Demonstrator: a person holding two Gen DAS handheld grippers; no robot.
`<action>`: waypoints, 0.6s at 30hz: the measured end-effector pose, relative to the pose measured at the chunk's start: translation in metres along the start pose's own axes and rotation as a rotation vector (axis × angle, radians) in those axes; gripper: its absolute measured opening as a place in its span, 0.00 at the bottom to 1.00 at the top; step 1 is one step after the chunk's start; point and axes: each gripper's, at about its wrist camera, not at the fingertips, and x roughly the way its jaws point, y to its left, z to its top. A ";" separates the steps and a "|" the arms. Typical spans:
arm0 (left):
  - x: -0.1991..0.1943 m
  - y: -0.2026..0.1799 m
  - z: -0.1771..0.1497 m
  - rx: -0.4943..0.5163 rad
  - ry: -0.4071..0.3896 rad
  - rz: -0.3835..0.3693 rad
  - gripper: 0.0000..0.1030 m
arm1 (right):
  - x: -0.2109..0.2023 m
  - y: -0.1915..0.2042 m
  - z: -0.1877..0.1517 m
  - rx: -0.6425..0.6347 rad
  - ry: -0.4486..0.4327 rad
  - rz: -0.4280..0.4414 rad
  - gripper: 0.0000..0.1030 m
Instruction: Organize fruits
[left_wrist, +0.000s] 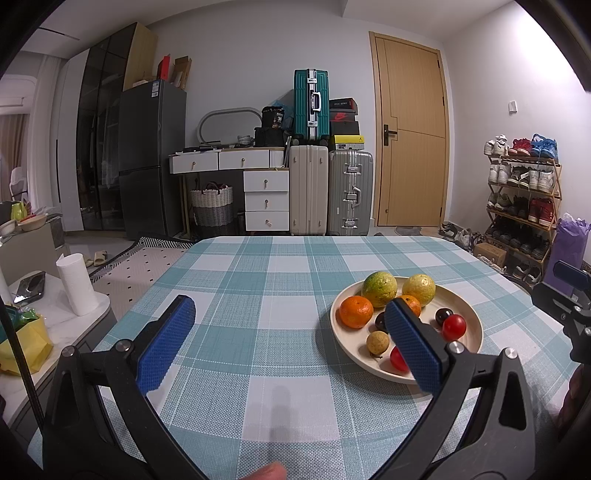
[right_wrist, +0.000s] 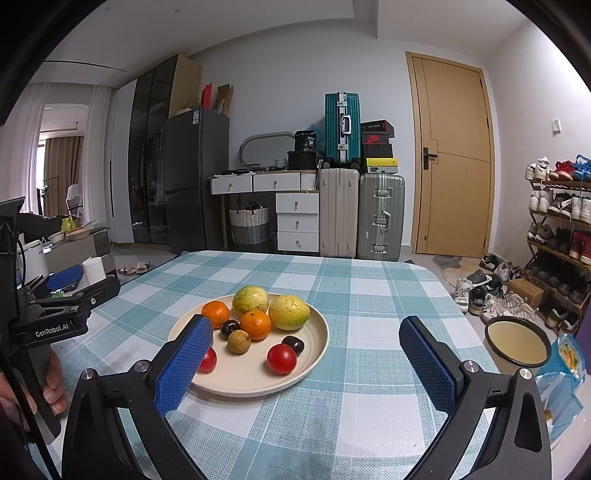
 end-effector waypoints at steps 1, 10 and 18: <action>0.002 0.000 -0.001 0.000 0.000 0.000 1.00 | 0.000 0.000 0.000 0.000 0.000 0.000 1.00; 0.001 0.000 0.000 0.000 0.000 0.000 1.00 | 0.000 0.000 0.000 0.000 0.000 0.000 1.00; 0.000 0.000 0.000 0.000 0.000 0.000 1.00 | 0.000 0.000 0.000 0.000 0.000 0.000 1.00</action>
